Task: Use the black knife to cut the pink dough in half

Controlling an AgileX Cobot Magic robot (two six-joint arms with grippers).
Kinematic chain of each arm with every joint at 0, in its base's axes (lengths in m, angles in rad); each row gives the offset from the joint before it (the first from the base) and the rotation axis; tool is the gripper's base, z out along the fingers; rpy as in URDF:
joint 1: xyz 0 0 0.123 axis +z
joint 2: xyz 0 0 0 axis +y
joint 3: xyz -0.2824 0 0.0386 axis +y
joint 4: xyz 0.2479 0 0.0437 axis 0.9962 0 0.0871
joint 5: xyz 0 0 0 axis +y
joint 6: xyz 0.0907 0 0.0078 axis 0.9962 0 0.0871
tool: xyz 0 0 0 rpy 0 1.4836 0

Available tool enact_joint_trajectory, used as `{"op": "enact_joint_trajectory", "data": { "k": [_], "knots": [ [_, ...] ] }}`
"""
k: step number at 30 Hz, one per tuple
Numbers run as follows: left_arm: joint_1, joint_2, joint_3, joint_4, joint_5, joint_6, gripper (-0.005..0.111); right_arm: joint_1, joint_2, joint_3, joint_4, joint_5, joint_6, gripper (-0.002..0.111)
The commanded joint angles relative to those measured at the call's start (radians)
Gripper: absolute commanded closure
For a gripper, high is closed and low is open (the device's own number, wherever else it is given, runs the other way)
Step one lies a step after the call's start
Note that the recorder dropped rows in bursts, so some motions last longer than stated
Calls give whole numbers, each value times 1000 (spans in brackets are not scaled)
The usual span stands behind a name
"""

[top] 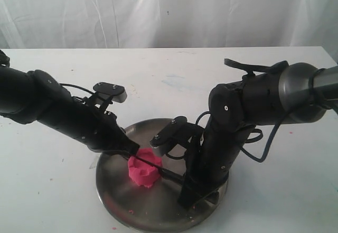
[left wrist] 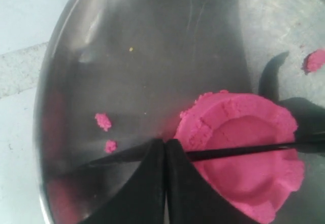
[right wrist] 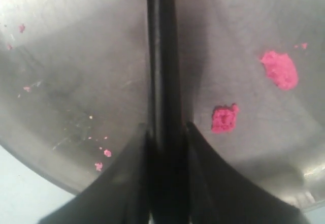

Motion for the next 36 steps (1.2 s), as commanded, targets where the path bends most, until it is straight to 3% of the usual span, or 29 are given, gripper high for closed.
{"op": "enact_joint_trajectory", "data": {
  "k": [1,9,14,36],
  "knots": [
    [-4,-50,-41,-15,74,-4,107,1,0,4,-7,-15,1,108],
    [-4,-72,-37,18,64,-4,107,1,-4,4,-7,-15,21,108],
    [-4,-56,1,21,-23,37,107,1,-8,4,-7,-19,21,108],
    [-4,-6,4,-23,-34,37,107,1,-8,4,-7,-29,21,108]
  ]
}}
